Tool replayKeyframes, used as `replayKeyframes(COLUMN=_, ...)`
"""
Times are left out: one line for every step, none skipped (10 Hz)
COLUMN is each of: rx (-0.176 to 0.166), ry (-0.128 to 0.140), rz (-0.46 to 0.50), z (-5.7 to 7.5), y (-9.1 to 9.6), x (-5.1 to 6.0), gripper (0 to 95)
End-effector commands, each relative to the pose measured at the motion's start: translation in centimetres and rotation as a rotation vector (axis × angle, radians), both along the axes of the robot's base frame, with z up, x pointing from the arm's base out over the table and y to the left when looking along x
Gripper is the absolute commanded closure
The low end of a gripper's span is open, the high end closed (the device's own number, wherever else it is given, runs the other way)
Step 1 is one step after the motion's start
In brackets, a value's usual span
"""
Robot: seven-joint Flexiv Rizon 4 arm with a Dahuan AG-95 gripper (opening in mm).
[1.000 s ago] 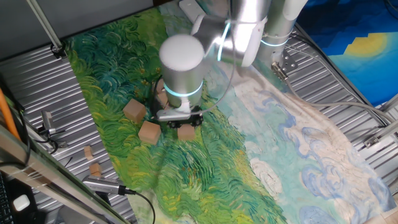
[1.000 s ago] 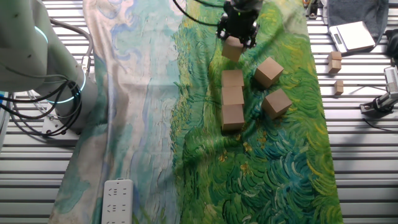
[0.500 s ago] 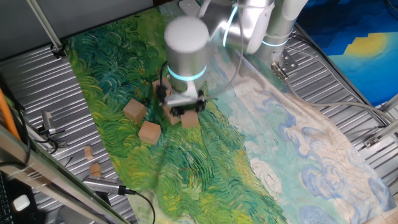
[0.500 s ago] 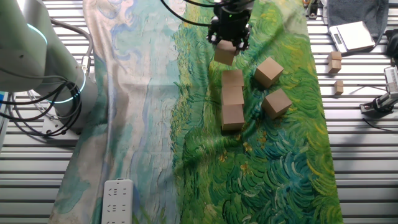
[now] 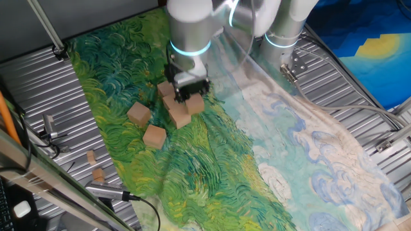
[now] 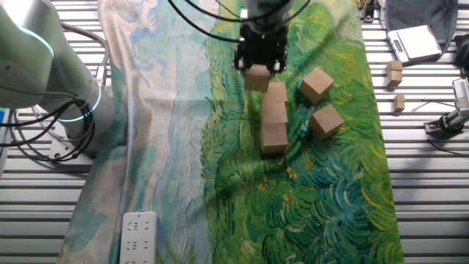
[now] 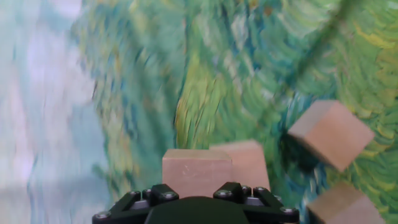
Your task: Stack the blocks into a pyramid shape
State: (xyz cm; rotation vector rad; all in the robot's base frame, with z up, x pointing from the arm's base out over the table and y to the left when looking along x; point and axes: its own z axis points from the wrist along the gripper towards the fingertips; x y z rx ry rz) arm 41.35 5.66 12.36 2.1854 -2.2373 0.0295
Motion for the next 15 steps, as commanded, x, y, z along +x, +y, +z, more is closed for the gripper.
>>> replayKeyframes(rx=0.011, ry=-0.017, rz=0.066, z=0.1, y=-3.5, x=-0.5, gripper=95.0)
replayKeyframes(rx=0.012, ry=-0.022, rz=0.08, z=0.0, y=-4.6, x=-0.4, gripper=95.0)
replayKeyframes(rx=0.018, ry=-0.026, rz=0.089, z=-0.1, y=-5.2, x=-0.4, gripper=95.0)
replayKeyframes(rx=0.022, ry=-0.033, rz=0.098, z=-0.4, y=-6.1, x=-0.2, gripper=95.0)
replayKeyframes(rx=0.025, ry=-0.034, rz=0.1, z=-0.6, y=-6.4, x=0.1, gripper=95.0)
replayKeyframes(rx=0.025, ry=-0.034, rz=0.104, z=-0.7, y=-6.5, x=0.4, gripper=95.0)
replayKeyframes(rx=0.024, ry=-0.033, rz=0.108, z=-0.8, y=-6.6, x=0.8, gripper=95.0)
replayKeyframes(rx=0.026, ry=-0.032, rz=0.112, z=-0.9, y=-6.6, x=1.1, gripper=95.0)
replayKeyframes(rx=0.026, ry=-0.032, rz=0.114, z=-1.0, y=-6.7, x=1.3, gripper=95.0)
replayKeyframes(rx=0.028, ry=-0.032, rz=0.12, z=-1.1, y=-6.9, x=1.6, gripper=95.0)
replayKeyframes(rx=0.028, ry=-0.032, rz=0.123, z=-1.1, y=-7.0, x=1.7, gripper=95.0)
replayKeyframes(rx=0.032, ry=-0.032, rz=0.126, z=-1.3, y=-7.3, x=1.9, gripper=95.0)
replayKeyframes(rx=0.032, ry=-0.033, rz=0.128, z=-1.4, y=-7.4, x=2.0, gripper=95.0)
replayKeyframes(rx=0.034, ry=-0.033, rz=0.13, z=-1.6, y=-7.5, x=2.1, gripper=95.0)
replayKeyframes(rx=0.034, ry=-0.033, rz=0.134, z=-1.6, y=-7.5, x=2.2, gripper=95.0)
